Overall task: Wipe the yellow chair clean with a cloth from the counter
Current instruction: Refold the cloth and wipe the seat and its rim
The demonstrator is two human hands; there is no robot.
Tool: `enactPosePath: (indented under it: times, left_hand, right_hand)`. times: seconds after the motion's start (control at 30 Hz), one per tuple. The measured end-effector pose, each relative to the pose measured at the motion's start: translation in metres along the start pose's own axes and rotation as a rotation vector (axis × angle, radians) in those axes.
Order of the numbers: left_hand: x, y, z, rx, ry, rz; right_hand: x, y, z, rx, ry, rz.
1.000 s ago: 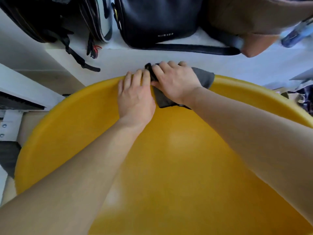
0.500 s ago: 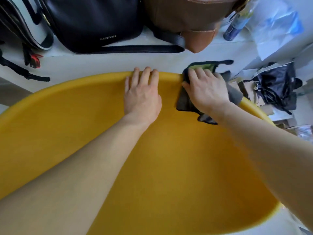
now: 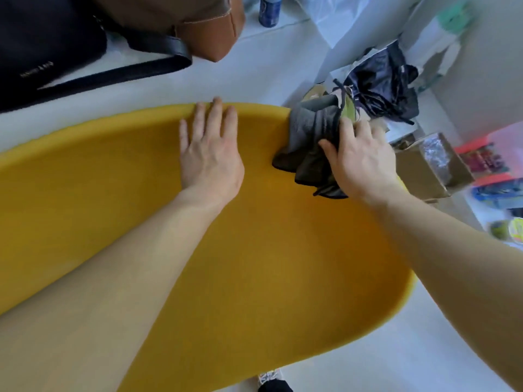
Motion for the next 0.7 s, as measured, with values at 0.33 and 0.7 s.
enactPosePath:
  times: [0.33, 0.7]
  left_hand:
    - [0.076, 0.0, 0.028, 0.033, 0.046, 0.117]
    - [0.169, 0.036, 0.037, -0.025, 0.175, 0.374]
  right_hand:
    - [0.011, -0.004, 0.018, 0.065, -0.046, -0.133]
    - [0.082, 0.104, -0.009, 0.071, -0.082, 0.313]
Point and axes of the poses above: each hand's wrist, its own y-axis away from the middle knuckle, its own z-axis out of the palm, x = y × z, the point moved 2 cm from there along -y, towards the middle knuckle, and after that the axes turned 14 degrees about x, right-handed, at the moved point
